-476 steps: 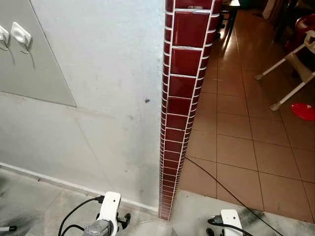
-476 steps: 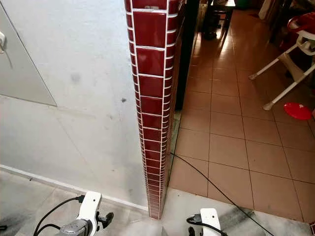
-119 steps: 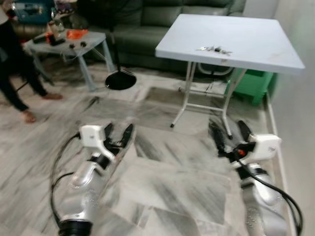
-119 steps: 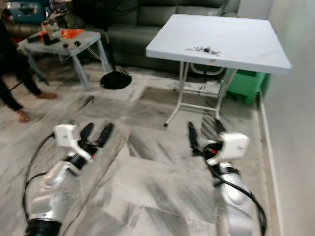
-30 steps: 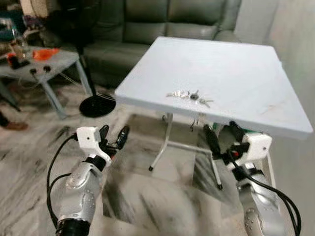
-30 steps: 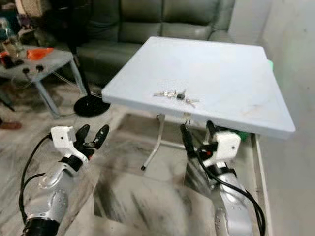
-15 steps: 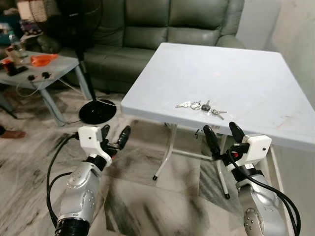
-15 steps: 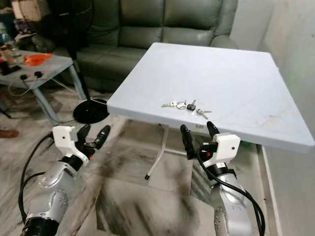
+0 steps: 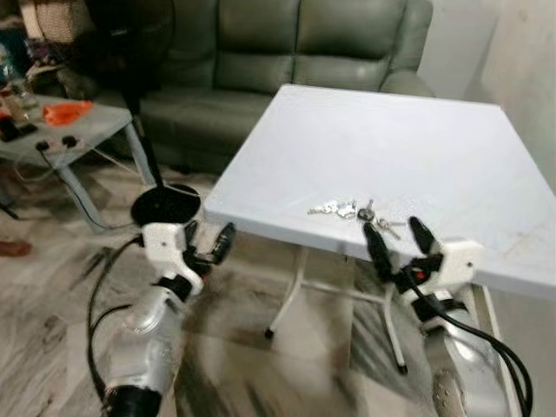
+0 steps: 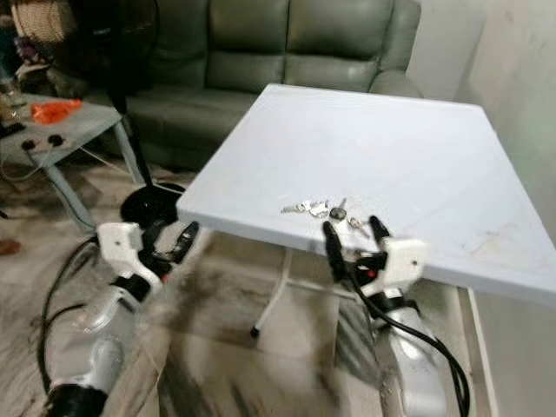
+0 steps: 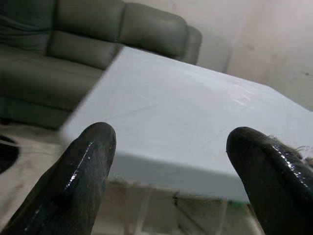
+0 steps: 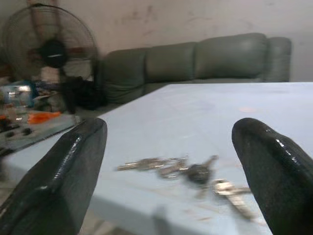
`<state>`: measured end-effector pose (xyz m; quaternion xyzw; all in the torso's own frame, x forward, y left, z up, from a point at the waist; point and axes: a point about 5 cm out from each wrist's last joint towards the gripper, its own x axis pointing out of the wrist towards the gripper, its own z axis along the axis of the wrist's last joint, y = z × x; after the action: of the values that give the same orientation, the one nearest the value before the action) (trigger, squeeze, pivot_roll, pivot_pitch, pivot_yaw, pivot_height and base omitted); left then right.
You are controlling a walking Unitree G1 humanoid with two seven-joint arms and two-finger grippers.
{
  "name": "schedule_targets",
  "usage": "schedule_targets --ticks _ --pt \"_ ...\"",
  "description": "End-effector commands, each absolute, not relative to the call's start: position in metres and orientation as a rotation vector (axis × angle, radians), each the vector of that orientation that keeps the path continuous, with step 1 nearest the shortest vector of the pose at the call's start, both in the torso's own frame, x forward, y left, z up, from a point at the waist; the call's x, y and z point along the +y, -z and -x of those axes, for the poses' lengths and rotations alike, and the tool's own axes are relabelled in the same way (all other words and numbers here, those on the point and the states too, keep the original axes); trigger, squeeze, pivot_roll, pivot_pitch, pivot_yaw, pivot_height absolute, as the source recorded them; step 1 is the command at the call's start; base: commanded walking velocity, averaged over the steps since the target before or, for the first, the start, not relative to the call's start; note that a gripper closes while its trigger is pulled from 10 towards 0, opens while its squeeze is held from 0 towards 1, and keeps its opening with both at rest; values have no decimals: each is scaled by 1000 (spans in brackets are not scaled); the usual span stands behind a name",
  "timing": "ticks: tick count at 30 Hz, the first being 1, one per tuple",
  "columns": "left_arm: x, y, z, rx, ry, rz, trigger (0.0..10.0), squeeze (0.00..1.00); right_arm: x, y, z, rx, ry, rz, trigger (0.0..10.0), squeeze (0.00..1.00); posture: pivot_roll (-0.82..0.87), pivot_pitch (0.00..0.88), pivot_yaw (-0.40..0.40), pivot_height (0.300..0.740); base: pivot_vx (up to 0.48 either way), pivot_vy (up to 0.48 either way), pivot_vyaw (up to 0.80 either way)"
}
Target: Hang keys on a hook
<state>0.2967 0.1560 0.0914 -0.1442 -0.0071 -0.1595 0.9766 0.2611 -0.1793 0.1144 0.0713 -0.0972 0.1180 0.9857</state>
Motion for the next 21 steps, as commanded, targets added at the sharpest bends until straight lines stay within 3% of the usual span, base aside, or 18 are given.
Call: schedule_targets --ticks 1,10,21 --pt "147 -94 -298 -19 350 290 10000 0 -185 -118 -261 -205 -224 -129 10000 0 -51 0 14 740 356 0 0" --pt "147 -94 -297 -23 348 298 10000 0 -186 -118 -261 -203 -227 -125 10000 0 -51 0 10 740 351 0 0" --pt "141 -93 -294 -28 351 299 10000 0 -190 -115 -264 -178 -220 -95 10000 0 -48 0 8 740 0 0 0"
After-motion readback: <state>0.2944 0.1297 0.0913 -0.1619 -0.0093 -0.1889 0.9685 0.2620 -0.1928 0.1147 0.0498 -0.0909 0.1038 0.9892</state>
